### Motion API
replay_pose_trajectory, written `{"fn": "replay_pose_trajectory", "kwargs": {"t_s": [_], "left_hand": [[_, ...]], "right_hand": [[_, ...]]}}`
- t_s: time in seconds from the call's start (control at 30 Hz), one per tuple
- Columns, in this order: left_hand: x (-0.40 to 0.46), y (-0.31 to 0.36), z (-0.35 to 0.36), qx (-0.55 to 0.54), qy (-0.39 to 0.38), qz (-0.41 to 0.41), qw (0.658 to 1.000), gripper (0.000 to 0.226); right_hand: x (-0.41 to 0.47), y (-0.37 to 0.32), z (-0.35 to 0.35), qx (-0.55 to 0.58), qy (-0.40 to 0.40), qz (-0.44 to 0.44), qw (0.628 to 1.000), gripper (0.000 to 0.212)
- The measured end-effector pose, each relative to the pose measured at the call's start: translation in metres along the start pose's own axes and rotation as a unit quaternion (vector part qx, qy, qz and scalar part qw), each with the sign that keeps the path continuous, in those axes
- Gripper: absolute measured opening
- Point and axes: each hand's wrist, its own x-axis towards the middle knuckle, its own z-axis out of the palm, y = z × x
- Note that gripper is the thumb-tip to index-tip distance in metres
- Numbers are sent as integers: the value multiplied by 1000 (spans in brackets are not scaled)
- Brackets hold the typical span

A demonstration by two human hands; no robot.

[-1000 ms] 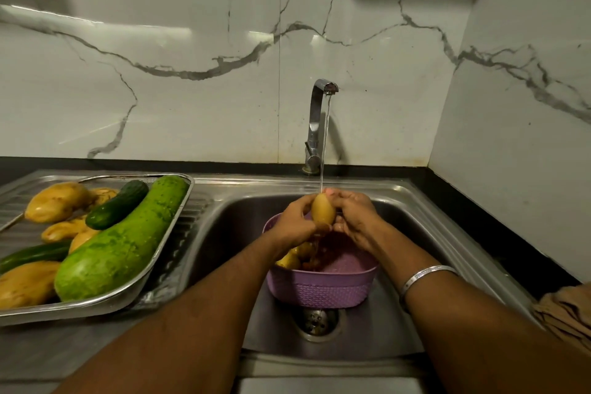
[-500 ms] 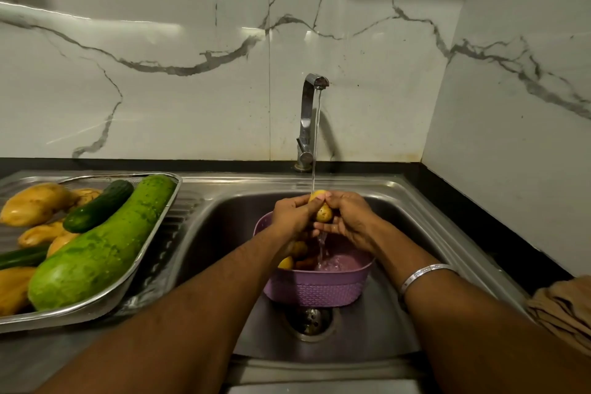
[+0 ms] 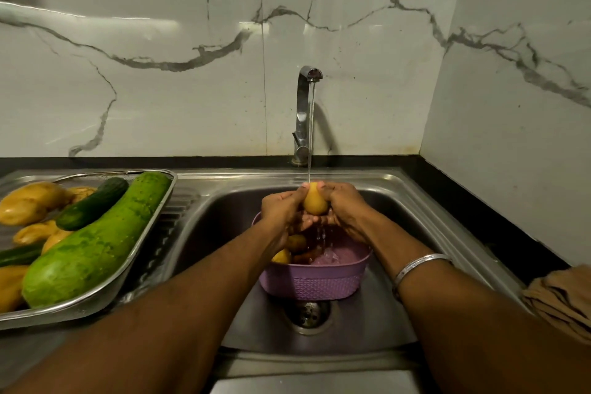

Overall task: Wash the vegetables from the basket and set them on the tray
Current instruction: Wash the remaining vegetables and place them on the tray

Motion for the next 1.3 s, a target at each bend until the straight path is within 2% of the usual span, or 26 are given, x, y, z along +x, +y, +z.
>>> {"fn": "replay_pose_trajectory", "kwargs": {"t_s": [0.1,0.17,0.33,0.43,0.5,0.67,0.73,0.87,1.0,1.13,1.3], "left_hand": [[-1,2,4,-7,42,3,999,37],[-1,2,3,-1,43,7,999,40],[-5,6,-6,15,-47,-14,999,22],[-5,8,-10,0,-123,-39,992,25],[-6,6,-8,7,-109,-32,993,25],[-1,0,-1,8,13,6,1000,34],[-1,2,-1,0,10,-9,1000,38],[-3,3,0,7,-6,-16,1000,37],[-5,7,-4,-12,-87,-57,994,29],[-3,10,-14,-11,-129,-64,989,26],[-4,7,-10,-1,-74,-23,997,25]], "right_hand": [[-6,-3,3,-22,-4,-10,1000,19],[-8,-3,5,-32,-12,-14,999,17],[-6,1,1,14,18,-15,1000,25],[-3,1,-3,35,33,-10,999,26],[-3,0,-5,26,30,-5,999,26],[-5,-3,1,-38,-19,-27,999,22],[-4,-3,3,-46,-20,-29,998,26],[-6,-2,0,-23,-7,-20,1000,22],[-5,-1,-6,41,9,2,999,32],[-5,-3,-9,51,-6,13,999,35],[-3,-1,-6,51,-13,10,999,33]]}}
